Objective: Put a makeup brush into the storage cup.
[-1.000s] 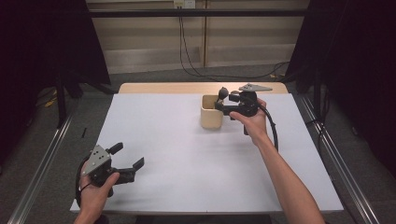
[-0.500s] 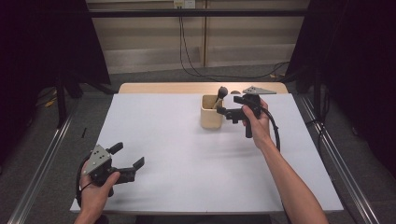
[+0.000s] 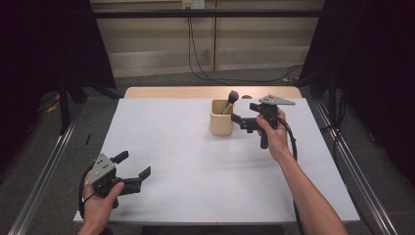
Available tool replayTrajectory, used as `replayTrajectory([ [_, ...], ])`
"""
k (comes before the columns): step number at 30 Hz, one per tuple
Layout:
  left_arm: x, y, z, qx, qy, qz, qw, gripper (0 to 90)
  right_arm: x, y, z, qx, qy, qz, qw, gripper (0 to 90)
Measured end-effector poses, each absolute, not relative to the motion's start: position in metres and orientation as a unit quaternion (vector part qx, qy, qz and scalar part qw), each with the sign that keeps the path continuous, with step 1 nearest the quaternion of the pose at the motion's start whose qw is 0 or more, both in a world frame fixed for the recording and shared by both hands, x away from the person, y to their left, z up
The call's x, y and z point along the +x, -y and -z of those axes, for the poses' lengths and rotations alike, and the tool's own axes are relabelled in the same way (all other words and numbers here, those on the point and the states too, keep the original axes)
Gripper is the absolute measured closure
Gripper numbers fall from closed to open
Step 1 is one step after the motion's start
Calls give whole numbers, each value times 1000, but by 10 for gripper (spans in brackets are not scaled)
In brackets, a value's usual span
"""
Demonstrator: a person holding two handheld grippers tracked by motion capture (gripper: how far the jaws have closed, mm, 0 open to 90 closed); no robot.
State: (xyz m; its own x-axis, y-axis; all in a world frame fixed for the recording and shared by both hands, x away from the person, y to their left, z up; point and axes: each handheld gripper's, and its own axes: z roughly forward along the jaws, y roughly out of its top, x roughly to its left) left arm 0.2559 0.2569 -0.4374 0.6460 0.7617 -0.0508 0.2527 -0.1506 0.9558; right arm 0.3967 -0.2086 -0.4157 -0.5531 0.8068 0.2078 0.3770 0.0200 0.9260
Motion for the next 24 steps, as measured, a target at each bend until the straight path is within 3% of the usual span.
replayTrajectory([
  [24, 257, -258, 437, 717, -360, -230, 551, 32, 357, 233, 416, 434, -685, -547, 209, 4],
])
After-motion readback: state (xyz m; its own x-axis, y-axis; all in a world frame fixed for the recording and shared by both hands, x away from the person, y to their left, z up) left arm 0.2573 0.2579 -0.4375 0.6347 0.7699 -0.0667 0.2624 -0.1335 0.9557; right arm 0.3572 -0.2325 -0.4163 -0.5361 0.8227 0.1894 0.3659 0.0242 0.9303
